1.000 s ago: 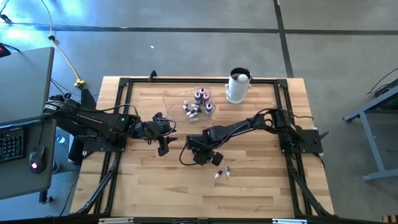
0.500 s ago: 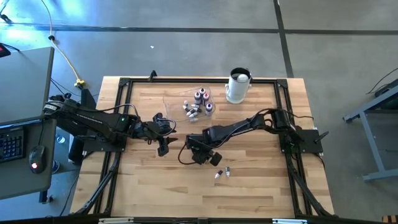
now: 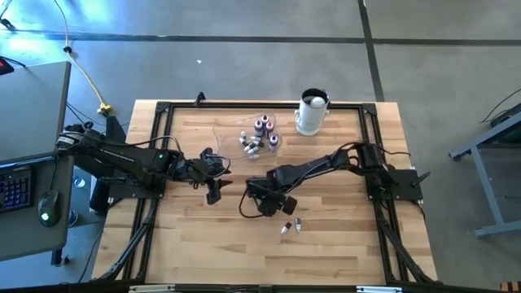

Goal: Pick & Place food coloring
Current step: Put the small red food coloring bottle into the transparent container

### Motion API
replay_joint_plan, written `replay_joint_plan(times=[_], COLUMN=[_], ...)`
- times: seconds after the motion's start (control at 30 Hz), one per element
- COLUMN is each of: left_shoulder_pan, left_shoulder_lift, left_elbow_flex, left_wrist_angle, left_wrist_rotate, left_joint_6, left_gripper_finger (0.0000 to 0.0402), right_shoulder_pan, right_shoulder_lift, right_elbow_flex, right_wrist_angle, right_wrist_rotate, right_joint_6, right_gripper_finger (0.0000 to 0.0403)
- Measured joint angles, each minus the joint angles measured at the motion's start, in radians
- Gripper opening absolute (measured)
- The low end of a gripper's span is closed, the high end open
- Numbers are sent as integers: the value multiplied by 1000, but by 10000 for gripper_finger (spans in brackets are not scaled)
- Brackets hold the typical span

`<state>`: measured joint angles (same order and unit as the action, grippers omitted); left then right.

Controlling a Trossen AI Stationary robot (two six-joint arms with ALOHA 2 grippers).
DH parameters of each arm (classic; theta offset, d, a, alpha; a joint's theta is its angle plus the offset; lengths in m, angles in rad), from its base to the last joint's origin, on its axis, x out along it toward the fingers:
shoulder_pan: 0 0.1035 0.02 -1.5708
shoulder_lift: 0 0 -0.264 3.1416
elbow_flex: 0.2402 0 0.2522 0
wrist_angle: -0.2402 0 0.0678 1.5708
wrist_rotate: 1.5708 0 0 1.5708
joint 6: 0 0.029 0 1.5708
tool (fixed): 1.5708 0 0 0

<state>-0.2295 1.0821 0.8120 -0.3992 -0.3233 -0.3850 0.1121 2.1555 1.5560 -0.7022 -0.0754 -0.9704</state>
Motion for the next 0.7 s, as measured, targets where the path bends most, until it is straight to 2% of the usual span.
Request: replay_joint_plan(times=[0.17, 0.3, 0.47, 0.63, 0.7], left_shoulder_pan=[0, 0, 0, 0, 0], left_shoulder_lift=[0, 0, 0, 0, 0], left_elbow_flex=[0, 0, 0, 0, 0], left_wrist_angle=[-3, -3, -4, -4, -4], left_wrist_rotate=[1, 1, 1, 1, 1], left_joint_6=[-16, -16, -17, -17, -17], left_gripper_finger=[168, 168, 168, 168, 168], right_shoulder_pan=[-39, -71, -90, -84, -71], right_shoulder_lift=[0, 0, 0, -3, -13], right_elbow_flex=[-1, -1, -1, -1, -1], right_wrist_angle=[-28, -44, -71, -62, -65], right_wrist_rotate=[-7, -47, -40, -41, 6], right_joint_6=[-47, 62, 249, 263, 247], right_gripper_finger=[162, 162, 159, 150, 147])
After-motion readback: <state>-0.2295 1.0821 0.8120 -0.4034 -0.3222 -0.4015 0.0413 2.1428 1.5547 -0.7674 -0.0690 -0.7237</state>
